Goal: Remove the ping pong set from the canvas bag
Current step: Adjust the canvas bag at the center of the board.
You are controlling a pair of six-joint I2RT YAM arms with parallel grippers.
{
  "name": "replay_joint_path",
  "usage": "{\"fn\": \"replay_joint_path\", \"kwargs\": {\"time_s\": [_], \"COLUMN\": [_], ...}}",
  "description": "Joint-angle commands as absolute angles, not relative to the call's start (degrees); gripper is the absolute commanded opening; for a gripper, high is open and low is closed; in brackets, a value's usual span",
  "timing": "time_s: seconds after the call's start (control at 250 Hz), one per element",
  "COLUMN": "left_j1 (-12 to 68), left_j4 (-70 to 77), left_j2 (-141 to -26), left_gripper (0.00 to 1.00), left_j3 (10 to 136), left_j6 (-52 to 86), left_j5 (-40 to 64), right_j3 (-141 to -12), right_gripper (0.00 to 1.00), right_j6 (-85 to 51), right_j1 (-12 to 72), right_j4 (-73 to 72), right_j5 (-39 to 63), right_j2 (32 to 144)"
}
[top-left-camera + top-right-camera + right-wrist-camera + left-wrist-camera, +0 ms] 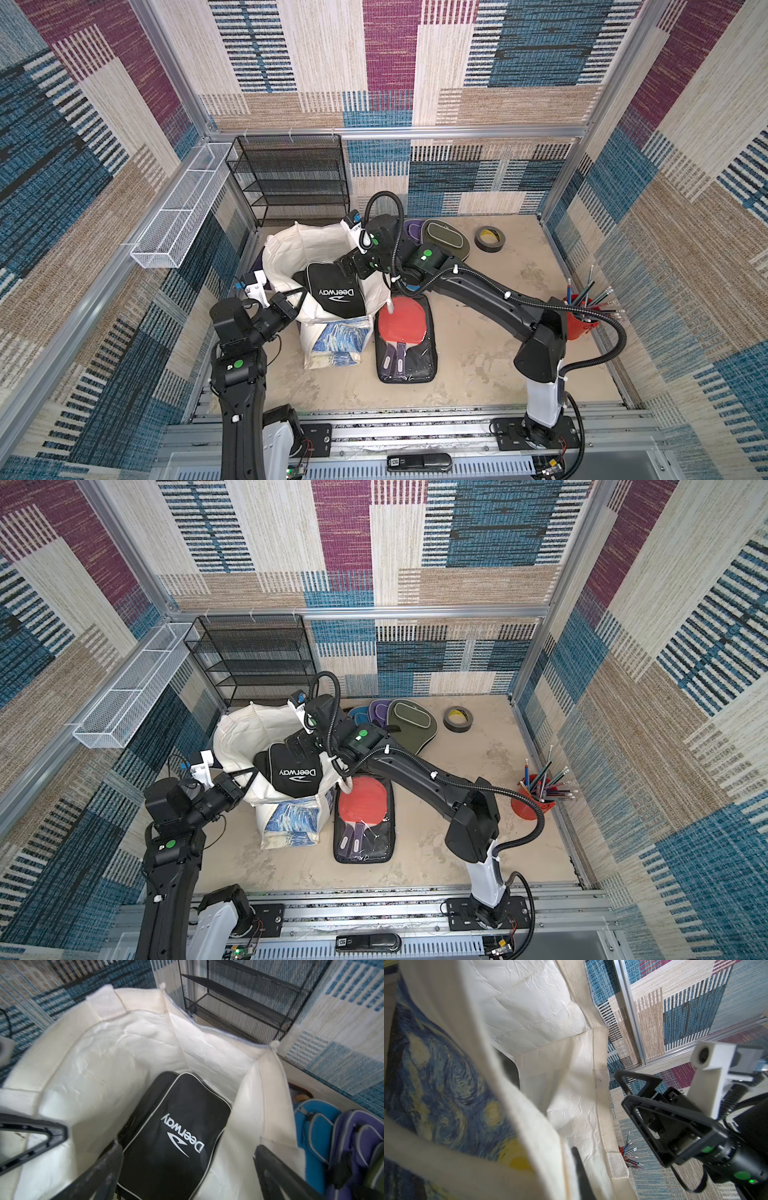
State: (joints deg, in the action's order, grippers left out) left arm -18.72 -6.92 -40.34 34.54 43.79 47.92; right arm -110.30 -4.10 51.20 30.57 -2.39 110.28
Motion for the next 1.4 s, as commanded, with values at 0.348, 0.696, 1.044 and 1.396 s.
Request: {"fn": "replay_joint_path", "kwargs": {"time_s": [0.348, 0.696, 1.044, 1.396], "left_j1": [-18.80, -18.80, -19.55, -22.97], "left_j4": [-4.21, -5.96, -11.40, -25.20], "left_j2": [-39.58, -38.99, -38.34, -41.32], "left_gripper": [0.00, 0.00, 0.98, 0.98], "left_j3": [35.56, 36.10, 38.16, 46.04], "left_j6": [40.52, 40.25, 41.15, 38.85], "left_j5": [47.47, 48.10, 42.46, 24.90], "right_j3": [-100.79, -97.67, -95.90, -94.83], "right_gripper": [0.99, 0.00, 0.00, 0.00], "right_j6": [-5.53, -7.36, -7.56, -7.29], "right_j1": [45.55, 42.74, 42.79, 42.77], "right_j4": [23.05, 16.75, 15.41, 14.56], "right_j5": [-1.49, 4.51, 5.19, 5.56], "right_j2": [106.50, 110.26, 109.03, 108.13]}}
